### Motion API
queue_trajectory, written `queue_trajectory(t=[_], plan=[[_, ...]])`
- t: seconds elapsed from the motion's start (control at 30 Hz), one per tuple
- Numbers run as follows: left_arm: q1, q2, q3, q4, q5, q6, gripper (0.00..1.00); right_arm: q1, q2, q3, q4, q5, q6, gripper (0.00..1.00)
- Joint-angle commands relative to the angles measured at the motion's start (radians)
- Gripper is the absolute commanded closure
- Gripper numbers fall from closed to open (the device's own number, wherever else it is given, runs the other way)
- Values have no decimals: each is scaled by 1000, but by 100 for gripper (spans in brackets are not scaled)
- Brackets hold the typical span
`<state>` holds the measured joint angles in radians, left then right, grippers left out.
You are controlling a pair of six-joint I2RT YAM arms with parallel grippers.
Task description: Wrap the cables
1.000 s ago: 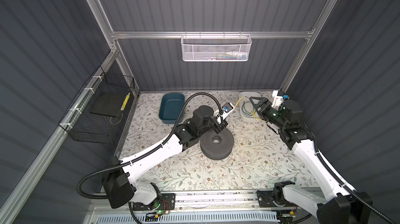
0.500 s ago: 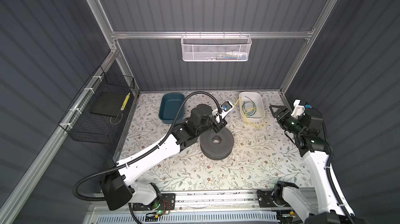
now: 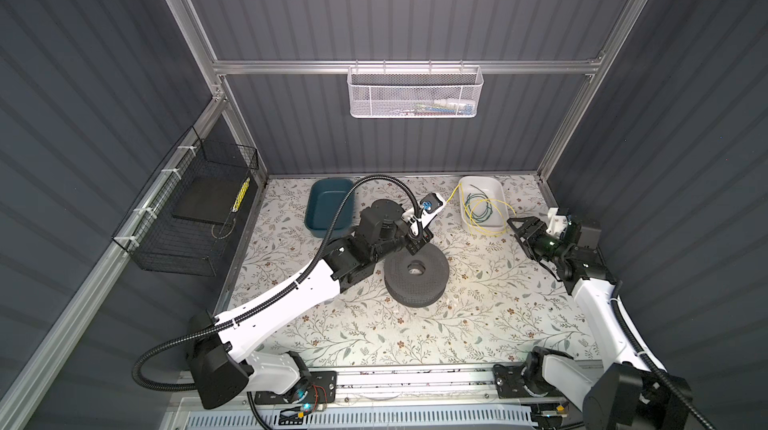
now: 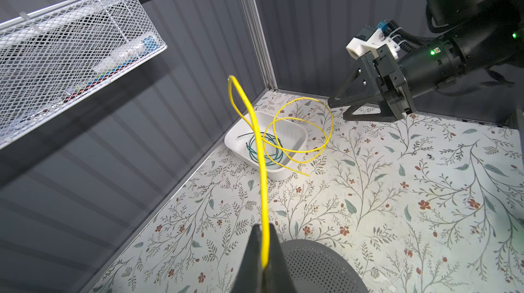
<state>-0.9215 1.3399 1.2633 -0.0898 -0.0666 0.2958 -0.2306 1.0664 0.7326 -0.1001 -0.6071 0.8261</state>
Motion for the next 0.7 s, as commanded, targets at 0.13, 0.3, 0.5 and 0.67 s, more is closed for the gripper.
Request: queue_trajectory(t=[0.13, 0.3, 0.5, 0.67], plan=[[3, -33, 12, 2, 7, 3, 100, -9, 93, -2, 128, -83, 74, 51], [4, -42, 7, 7, 5, 2, 100, -9, 88, 9, 102, -67, 55, 47], [3, -42, -6, 13, -24, 17, 100, -34, 59, -10, 49, -31, 25, 45], [3, -49, -30, 41, -15, 15, 100, -49, 30, -30, 68, -57, 28, 48]])
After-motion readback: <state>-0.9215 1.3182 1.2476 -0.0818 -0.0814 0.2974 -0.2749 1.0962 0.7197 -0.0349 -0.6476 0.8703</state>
